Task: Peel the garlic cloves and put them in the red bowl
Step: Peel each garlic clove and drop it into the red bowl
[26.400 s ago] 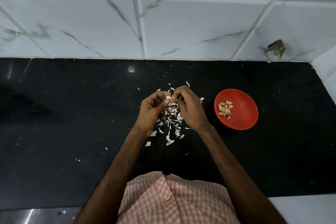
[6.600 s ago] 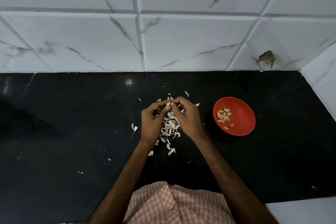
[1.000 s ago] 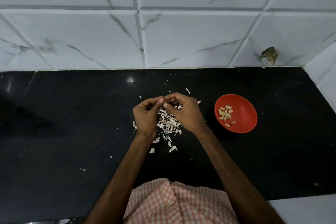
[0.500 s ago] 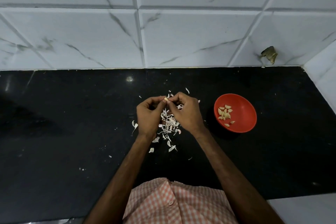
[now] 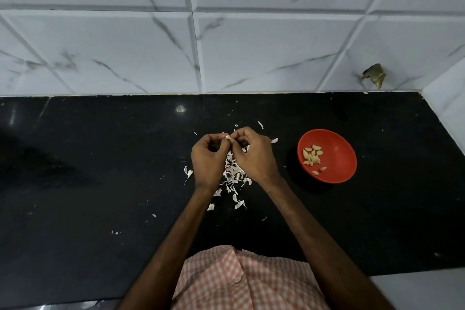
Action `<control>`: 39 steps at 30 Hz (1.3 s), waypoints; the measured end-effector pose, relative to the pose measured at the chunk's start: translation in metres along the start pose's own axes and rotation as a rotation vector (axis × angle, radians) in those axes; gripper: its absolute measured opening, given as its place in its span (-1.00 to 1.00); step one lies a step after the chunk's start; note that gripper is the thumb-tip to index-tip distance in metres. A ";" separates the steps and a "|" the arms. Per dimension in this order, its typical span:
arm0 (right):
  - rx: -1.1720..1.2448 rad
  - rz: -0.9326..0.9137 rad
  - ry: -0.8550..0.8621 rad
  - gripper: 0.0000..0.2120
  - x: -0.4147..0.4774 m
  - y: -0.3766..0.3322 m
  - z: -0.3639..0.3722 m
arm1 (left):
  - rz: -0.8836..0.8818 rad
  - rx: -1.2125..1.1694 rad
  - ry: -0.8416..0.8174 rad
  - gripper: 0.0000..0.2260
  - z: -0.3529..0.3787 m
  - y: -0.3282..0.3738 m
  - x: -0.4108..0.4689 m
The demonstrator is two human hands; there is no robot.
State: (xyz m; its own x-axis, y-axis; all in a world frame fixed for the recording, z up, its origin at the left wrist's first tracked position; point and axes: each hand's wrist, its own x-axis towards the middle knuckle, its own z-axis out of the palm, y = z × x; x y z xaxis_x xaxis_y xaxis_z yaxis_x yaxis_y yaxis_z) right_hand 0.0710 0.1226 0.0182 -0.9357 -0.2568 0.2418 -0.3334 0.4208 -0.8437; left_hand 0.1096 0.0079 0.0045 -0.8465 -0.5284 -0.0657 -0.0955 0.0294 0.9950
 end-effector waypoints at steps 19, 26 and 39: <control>0.290 0.294 -0.031 -0.87 0.001 -0.002 0.001 | 0.192 0.463 -0.039 -0.94 -0.004 0.008 0.005; 0.164 0.064 0.021 -0.84 0.000 0.001 0.001 | 0.078 0.336 0.001 -0.94 0.000 0.010 0.004; 0.155 0.047 0.008 -0.89 0.003 0.013 -0.002 | 0.055 0.252 -0.056 -0.94 -0.002 0.010 0.003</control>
State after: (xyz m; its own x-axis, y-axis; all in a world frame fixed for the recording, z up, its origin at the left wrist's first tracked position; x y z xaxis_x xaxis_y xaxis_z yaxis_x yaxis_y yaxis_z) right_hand 0.0638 0.1291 0.0091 -0.9509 -0.2332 0.2036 -0.2682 0.2924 -0.9179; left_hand 0.1075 0.0051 0.0146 -0.8811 -0.4725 -0.0227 -0.1695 0.2707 0.9476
